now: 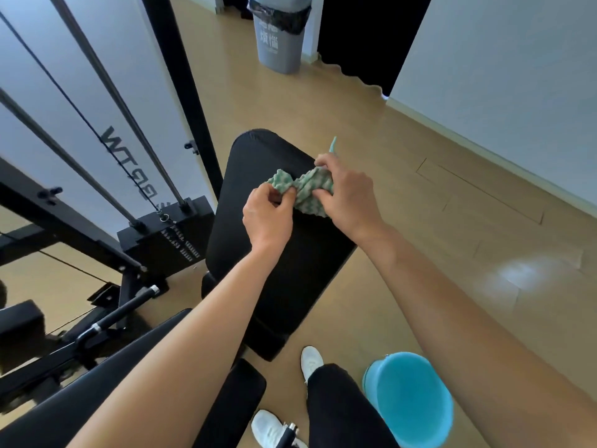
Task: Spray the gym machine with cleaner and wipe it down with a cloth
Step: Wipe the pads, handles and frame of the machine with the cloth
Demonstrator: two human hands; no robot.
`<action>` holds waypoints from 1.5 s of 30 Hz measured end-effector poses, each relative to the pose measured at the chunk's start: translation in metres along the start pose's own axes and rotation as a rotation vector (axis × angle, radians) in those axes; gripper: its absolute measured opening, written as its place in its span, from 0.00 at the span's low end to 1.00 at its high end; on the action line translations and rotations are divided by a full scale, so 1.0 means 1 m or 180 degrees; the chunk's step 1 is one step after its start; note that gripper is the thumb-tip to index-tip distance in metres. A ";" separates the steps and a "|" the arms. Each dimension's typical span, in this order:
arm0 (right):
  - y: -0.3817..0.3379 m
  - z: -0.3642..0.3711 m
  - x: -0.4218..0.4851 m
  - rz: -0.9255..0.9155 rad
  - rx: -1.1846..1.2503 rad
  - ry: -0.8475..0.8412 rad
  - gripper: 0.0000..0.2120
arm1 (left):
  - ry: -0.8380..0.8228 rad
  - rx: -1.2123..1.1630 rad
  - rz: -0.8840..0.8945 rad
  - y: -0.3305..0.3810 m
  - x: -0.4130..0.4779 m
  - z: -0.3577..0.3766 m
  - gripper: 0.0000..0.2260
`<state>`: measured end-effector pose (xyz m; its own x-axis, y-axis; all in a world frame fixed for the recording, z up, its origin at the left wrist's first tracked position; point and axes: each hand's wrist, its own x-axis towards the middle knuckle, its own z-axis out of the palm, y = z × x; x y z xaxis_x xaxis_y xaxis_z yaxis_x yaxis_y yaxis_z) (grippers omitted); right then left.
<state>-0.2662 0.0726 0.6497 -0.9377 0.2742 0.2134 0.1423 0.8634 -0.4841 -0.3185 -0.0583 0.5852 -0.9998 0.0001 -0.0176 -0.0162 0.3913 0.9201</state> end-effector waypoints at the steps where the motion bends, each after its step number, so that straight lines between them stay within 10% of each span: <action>1: -0.005 0.003 0.009 -0.0039 -0.0030 -0.0032 0.17 | 0.0014 0.0011 -0.0083 -0.004 0.005 -0.004 0.09; 20: -0.078 0.078 0.169 -0.1372 -0.0863 -0.1328 0.12 | 0.0742 -0.0141 -0.0783 -0.064 0.116 -0.051 0.14; 26: -0.083 0.099 0.165 -0.2325 -0.2309 -0.1688 0.21 | 0.0353 0.0085 -0.1072 -0.099 0.105 -0.060 0.13; 34: -0.100 0.102 0.152 -0.2673 -0.3247 -0.1964 0.21 | 0.0135 -0.0383 0.0050 -0.101 0.086 -0.051 0.20; 45: -0.114 0.154 0.145 -0.2832 -0.3239 -0.2585 0.18 | 0.0375 -0.0235 -0.0042 -0.166 0.075 -0.041 0.13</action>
<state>-0.4677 -0.0511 0.6049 -0.6991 -0.4586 -0.5485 -0.6937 0.6210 0.3649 -0.3907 -0.1606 0.4473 -0.9934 -0.1145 0.0120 -0.0256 0.3217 0.9465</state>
